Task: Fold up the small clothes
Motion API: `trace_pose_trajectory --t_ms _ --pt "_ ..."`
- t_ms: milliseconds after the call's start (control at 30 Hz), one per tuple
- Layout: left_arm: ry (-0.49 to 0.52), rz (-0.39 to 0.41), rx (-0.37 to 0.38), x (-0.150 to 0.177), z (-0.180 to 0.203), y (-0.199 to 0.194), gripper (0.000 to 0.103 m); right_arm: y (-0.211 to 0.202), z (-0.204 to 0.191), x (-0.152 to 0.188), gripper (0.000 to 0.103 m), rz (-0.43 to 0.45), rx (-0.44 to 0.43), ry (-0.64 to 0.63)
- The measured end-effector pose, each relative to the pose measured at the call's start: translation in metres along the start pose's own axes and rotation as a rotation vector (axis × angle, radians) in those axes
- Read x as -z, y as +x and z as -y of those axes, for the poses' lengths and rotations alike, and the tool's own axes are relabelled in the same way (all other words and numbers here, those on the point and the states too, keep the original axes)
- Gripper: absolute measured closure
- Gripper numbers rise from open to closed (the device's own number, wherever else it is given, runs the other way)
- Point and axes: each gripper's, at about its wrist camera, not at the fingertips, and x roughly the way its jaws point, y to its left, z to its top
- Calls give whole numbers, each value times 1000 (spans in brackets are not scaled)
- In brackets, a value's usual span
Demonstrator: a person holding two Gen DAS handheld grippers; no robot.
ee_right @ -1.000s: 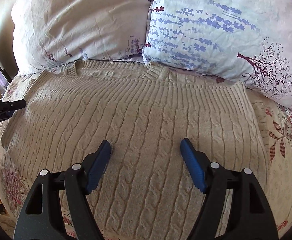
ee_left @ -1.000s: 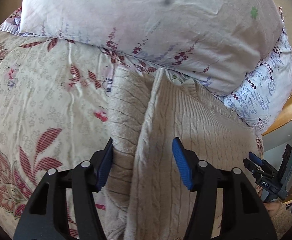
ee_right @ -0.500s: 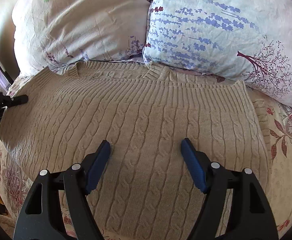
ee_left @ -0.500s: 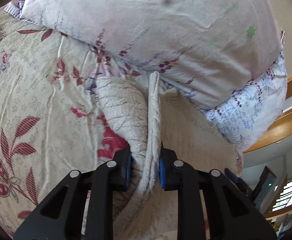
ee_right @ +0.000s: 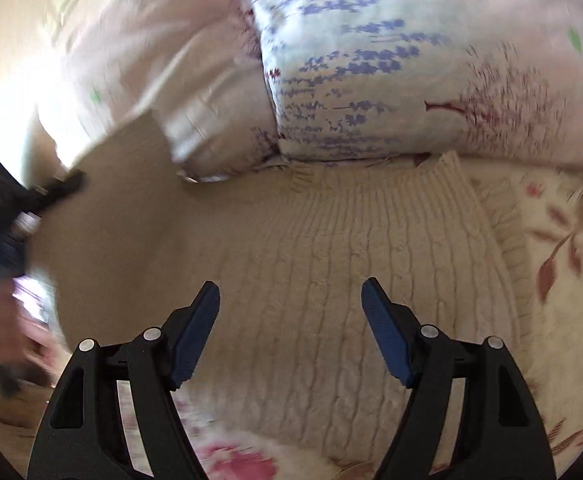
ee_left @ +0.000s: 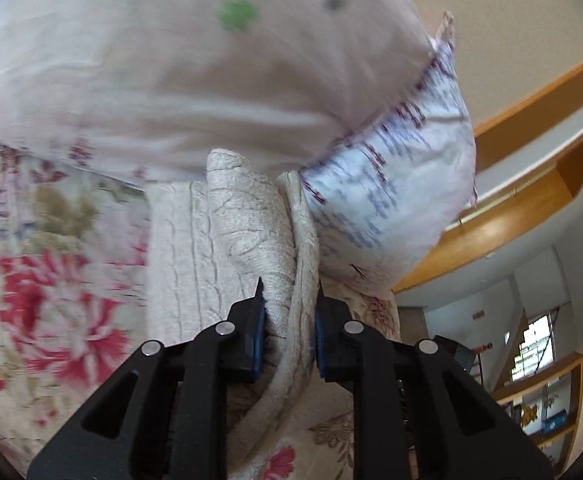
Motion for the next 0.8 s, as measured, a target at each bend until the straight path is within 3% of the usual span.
trace_pose_trajectory --t_ms 200,400,467,633,733,800 --pt "26 -132 30 22 26 70 85 -15 36 -1 27 1 -223 225" --pt "66 -259 -10 45 36 126 81 -2 63 -2 22 -74 -351 434" --pt "42 -291 46 48 37 131 80 5 62 -2 20 -110 -361 456" --pt "98 -168 62 42 31 86 51 14 60 -4 20 -143 -388 473" --pt "104 -65 -79 34 13 61 47 25 59 -6 23 -180 -342 468" --pt "85 -40 -187 30 -6 54 46 27 58 -5 27 -187 -346 470"
